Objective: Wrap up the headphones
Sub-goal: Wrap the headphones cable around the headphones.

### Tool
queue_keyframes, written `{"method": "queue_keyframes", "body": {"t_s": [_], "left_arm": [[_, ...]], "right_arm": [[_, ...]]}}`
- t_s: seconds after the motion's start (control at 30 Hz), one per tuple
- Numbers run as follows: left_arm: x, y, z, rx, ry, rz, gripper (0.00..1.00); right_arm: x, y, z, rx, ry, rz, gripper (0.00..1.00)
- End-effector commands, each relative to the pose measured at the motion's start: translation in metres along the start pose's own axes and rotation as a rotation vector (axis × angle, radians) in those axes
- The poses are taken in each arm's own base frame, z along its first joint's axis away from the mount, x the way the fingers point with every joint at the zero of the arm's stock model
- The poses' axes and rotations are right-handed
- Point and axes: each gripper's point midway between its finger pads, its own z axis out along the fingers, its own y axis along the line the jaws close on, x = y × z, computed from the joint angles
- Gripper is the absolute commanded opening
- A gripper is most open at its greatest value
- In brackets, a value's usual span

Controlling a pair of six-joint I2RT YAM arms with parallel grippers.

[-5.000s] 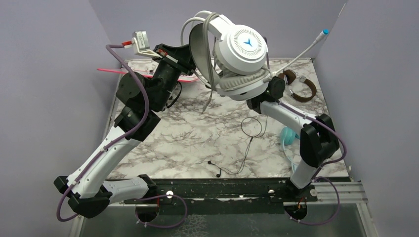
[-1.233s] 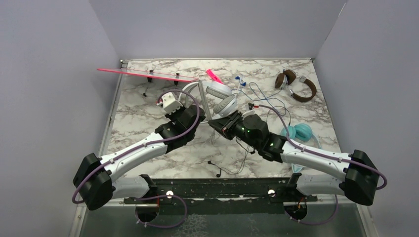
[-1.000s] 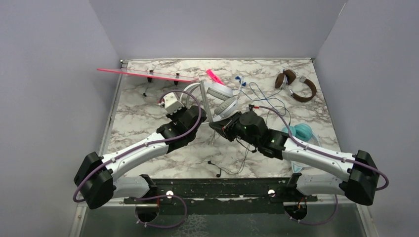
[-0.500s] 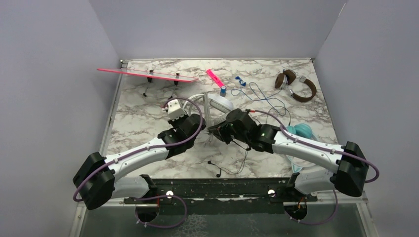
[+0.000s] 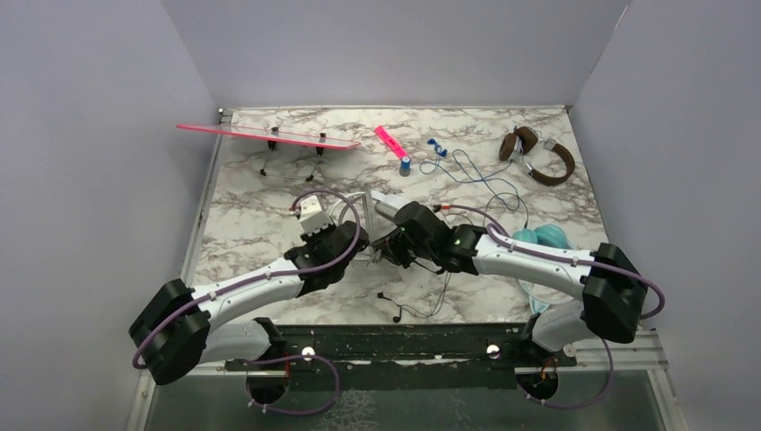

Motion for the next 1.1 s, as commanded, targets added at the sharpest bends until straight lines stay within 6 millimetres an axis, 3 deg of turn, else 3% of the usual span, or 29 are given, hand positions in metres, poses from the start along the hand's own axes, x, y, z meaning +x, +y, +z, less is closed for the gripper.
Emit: {"method": "queue_keyframes", "body": {"t_s": [0.0, 0.1, 0.23, 0.37, 0.63, 0.83, 1.0, 1.07], "left_arm": [[0.024, -0.005, -0.015, 0.078, 0.128, -0.009, 0.0], [0.03, -0.002, -0.016, 0.081, 0.143, -0.017, 0.0], [0.038, -0.001, -0.018, 0.103, 0.176, -0.027, 0.0], [0.044, 0.004, -0.019, 0.113, 0.19, -0.021, 0.0], [0.045, 0.005, -0.023, 0.143, 0.198, -0.017, 0.0], [0.046, 0.001, -0.027, 0.161, 0.222, -0.023, 0.0], [0.039, 0.004, -0.031, 0.126, 0.227, -0.045, 0.0], [0.036, 0.007, -0.032, 0.089, 0.227, -0.038, 0.0]], "right_arm": [[-0.031, 0.026, 0.003, -0.075, -0.143, 0.025, 0.26], [-0.033, 0.026, 0.005, -0.084, -0.155, 0.017, 0.31], [-0.029, 0.026, 0.012, -0.09, -0.141, -0.026, 0.26], [-0.03, 0.03, 0.011, -0.099, -0.153, -0.098, 0.29], [-0.021, 0.047, 0.011, -0.177, -0.119, -0.243, 0.44], [-0.022, 0.048, 0.014, -0.158, -0.128, -0.282, 0.47], [-0.026, 0.048, 0.013, -0.109, -0.148, -0.415, 0.51], [-0.021, 0.065, 0.007, -0.159, -0.134, -0.548, 0.53]]}}
